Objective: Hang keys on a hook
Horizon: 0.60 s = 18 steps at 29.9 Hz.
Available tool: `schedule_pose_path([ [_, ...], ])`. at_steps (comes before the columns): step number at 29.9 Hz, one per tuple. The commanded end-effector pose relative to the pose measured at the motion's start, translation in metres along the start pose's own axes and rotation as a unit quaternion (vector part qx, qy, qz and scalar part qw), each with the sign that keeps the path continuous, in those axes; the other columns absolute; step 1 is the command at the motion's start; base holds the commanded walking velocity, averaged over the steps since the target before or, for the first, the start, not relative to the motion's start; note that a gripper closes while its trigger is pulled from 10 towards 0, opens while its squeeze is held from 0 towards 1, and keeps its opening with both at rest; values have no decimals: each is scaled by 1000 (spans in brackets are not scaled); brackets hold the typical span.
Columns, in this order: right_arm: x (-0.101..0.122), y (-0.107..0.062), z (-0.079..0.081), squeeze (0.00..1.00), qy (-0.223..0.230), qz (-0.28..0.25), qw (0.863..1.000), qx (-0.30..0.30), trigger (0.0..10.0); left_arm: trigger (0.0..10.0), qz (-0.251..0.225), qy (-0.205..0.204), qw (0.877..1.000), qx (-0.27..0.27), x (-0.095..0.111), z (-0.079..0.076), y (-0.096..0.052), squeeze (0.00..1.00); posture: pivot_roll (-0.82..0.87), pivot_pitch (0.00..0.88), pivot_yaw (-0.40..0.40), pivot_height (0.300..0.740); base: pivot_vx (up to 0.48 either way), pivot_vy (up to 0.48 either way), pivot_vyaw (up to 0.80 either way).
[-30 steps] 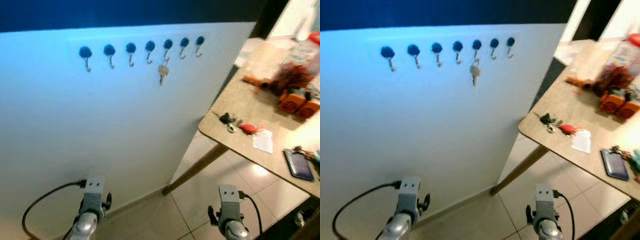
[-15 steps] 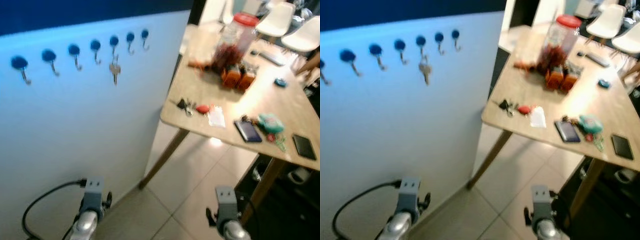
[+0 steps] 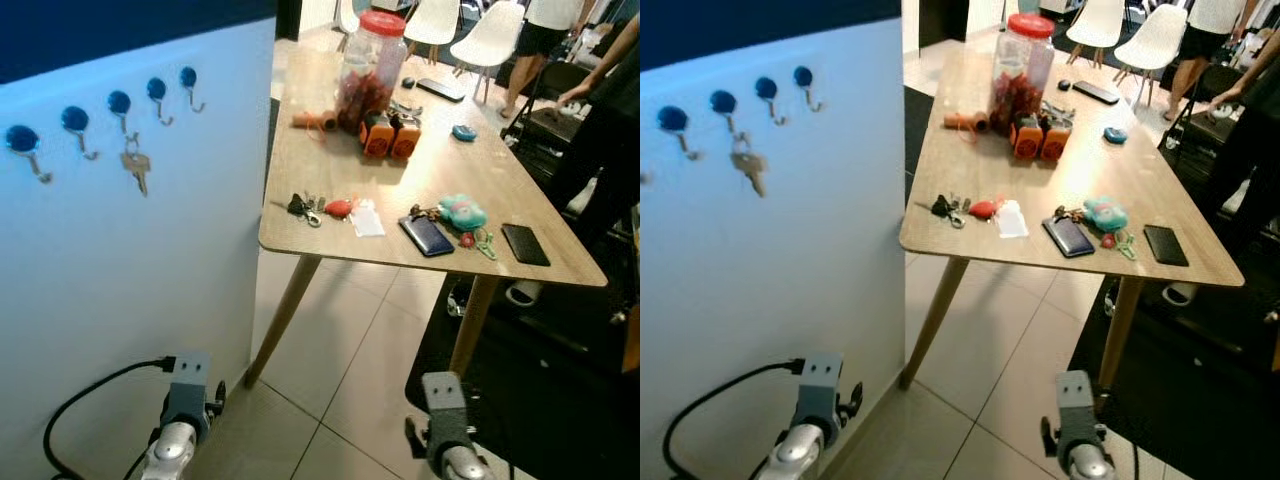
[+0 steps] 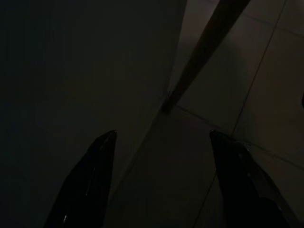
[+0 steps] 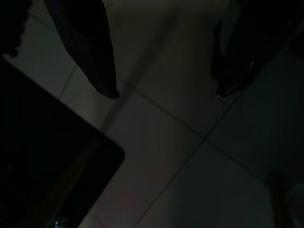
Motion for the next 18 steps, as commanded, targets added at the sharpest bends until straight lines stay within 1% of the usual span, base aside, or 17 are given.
schedule_pose_path([
  [1, -1, 0, -4, 0, -4, 5, 1000, -4, 10000, 10000, 7, -9, 1000, 4, -5, -1, -1, 0, 90, 29, -92, 740, 0, 0, 0],
  [3, -1, 0, -4, 0, -4, 5, 1000, -3, 10000, 10000, 4, -14, 1000, 6, -3, -1, -1, 0, 90, 29, -92, 740, 0, 0, 0],
  [4, -1, 0, -3, 0, -4, 5, 1000, -2, 10000, 10000, 3, -18, 1000, 8, -2, -1, 0, 0, 90, 29, -92, 740, 0, -266, 0],
  [18, -1, 0, -2, 0, -6, 4, 1000, 2, 10000, 10000, 1, -18, 1000, 6, 0, -2, 1, 0, 91, 31, -91, 740, 0, -475, 0],
])
Point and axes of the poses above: a point about 5 cm out from each wrist's last joint towards the gripper, its own y axis pointing out of the wrist towards the gripper, its own x axis along the axis of the wrist's last joint, z = x × y, the point moved 3 cm from there along y, pointing out of the wrist towards the gripper, and after that the axes turned 12 degrees about -y, right-handed, at the moved point
